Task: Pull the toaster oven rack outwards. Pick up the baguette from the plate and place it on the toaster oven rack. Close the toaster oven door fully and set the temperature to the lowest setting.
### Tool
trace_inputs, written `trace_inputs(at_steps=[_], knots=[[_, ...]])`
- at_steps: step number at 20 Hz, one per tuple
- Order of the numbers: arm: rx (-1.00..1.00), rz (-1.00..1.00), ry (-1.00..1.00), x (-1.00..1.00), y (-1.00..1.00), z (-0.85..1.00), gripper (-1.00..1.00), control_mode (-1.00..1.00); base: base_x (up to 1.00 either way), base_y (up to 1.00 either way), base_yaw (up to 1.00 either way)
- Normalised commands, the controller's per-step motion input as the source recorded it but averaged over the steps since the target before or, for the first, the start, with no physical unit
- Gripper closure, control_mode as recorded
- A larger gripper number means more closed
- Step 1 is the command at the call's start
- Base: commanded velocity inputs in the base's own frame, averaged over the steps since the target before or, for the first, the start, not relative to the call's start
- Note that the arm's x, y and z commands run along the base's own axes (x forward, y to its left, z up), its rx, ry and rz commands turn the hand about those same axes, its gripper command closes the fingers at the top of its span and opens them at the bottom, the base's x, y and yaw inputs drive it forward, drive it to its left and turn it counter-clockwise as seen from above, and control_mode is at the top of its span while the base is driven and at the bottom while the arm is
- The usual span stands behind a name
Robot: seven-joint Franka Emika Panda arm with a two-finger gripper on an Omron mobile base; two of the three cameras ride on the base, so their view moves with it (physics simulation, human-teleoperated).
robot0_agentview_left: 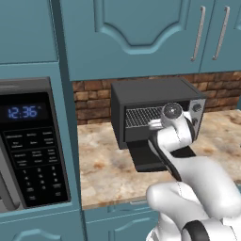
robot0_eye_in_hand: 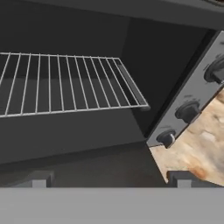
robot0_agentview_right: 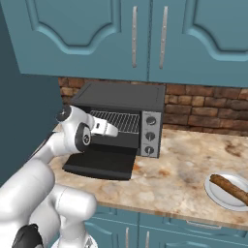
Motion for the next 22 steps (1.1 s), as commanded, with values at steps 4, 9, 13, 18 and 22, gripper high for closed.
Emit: trace_inputs(at_steps=[4,9,13,18,22], knots=[[0.0,-0.04,-0.02,0.49,0.0,-0.19,-1.0,-1.0,0.0,0.0,0.0],[0.0,-0.01,-0.03,0.52,0.0,-0.2,-1.0,-1.0,0.0,0.0,0.0],[0.0,0.0,-0.01,0.46,-0.01,-0.09,-1.0,-1.0,0.0,0.0,0.0],[0.0,0.0,0.0,0.37,0.0,-0.04,-1.0,-1.0,0.0,0.0,0.0],[-0.01,0.0,-0.05,0.33,0.0,-0.12,-1.0,-1.0,0.0,0.0,0.0]])
